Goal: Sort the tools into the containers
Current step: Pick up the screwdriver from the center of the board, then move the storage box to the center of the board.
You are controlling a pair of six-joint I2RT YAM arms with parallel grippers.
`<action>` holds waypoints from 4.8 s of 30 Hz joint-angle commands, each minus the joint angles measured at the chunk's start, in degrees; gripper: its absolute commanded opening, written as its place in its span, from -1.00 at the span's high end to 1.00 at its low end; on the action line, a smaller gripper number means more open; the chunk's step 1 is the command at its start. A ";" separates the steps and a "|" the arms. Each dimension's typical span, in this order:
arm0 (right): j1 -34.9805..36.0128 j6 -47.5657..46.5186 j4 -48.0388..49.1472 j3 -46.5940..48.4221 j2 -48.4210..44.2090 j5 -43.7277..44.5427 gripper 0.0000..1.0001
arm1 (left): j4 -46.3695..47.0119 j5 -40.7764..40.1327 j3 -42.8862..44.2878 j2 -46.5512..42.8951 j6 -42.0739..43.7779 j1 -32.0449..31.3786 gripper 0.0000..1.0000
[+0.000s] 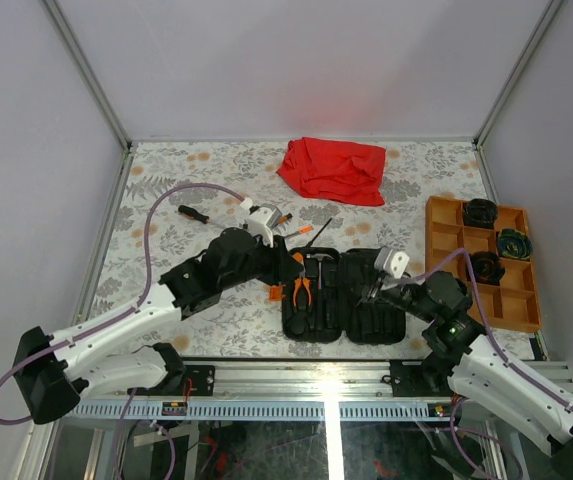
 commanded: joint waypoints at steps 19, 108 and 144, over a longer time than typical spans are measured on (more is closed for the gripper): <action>-0.05 71.42 -5.66 11.85 13.02 29.45 -0.41 | 14.04 -2.87 -4.06 -4.12 -2.97 0.30 1.00; -1.05 42.52 -50.50 30.26 27.35 38.73 1.00 | -4.25 -14.16 -2.85 10.17 -10.55 4.55 -0.16; -1.83 44.40 -48.02 25.29 24.68 35.42 1.00 | 3.18 -6.05 3.99 32.31 -4.53 10.86 0.56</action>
